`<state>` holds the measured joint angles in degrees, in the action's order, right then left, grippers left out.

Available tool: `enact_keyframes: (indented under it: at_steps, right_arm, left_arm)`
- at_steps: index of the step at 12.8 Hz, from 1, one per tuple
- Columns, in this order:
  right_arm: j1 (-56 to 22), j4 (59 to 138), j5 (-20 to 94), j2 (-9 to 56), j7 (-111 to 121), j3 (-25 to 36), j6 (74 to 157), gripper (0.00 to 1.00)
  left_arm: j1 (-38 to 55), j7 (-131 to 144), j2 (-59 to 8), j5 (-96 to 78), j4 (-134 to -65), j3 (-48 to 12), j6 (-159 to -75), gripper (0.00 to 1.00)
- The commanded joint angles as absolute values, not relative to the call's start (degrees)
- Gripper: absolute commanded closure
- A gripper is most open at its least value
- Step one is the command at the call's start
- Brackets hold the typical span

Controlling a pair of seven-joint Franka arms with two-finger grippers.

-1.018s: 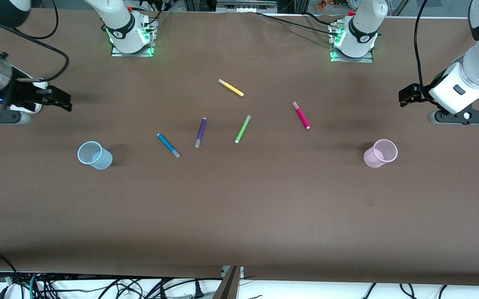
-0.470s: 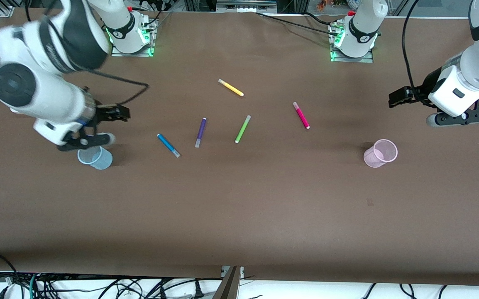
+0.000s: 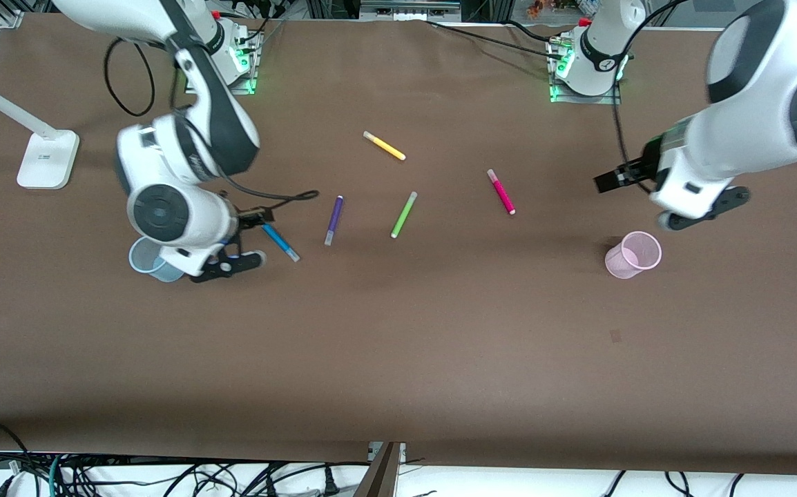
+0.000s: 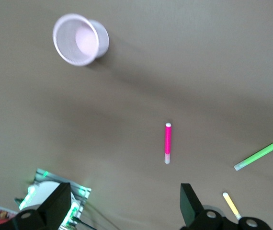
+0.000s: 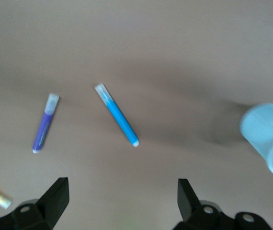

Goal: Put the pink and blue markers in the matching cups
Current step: 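Reach the right gripper to the blue marker while the left gripper reaches the pink marker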

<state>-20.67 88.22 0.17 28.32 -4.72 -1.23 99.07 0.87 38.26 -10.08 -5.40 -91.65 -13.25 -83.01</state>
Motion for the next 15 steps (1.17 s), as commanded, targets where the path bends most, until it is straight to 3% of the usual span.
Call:
enact_keyframes:
  at_steps: [1,6,11,13,15]
  right_arm:
    - [-21.9,93.1,0.8,29.2,-2.0,-1.0,107.0,0.0]
    - [-22.6,106.1,0.7,30.1,4.6,-1.0,129.4,0.0]
    - [-23.7,111.0,0.6,32.7,7.8,-1.0,140.6,0.0]
    - [-23.9,111.5,0.7,33.0,7.8,-1.0,141.5,0.01]
    - [-24.3,111.5,0.6,32.9,7.9,-1.0,141.3,0.29]
  left_arm:
    - [0.8,40.8,-10.4,-5.4,-95.0,-15.8,-86.9,0.0]
    - [0.8,44.2,-10.1,-5.3,-109.6,-21.4,-107.1,0.0]
    - [0.9,44.4,-10.4,0.1,-124.7,-23.5,-128.8,0.0]
    - [1.0,44.4,-11.2,0.2,-126.9,-23.6,-131.8,0.0]
    - [1.0,44.4,-13.2,0.2,-127.2,-23.6,-132.0,0.0]
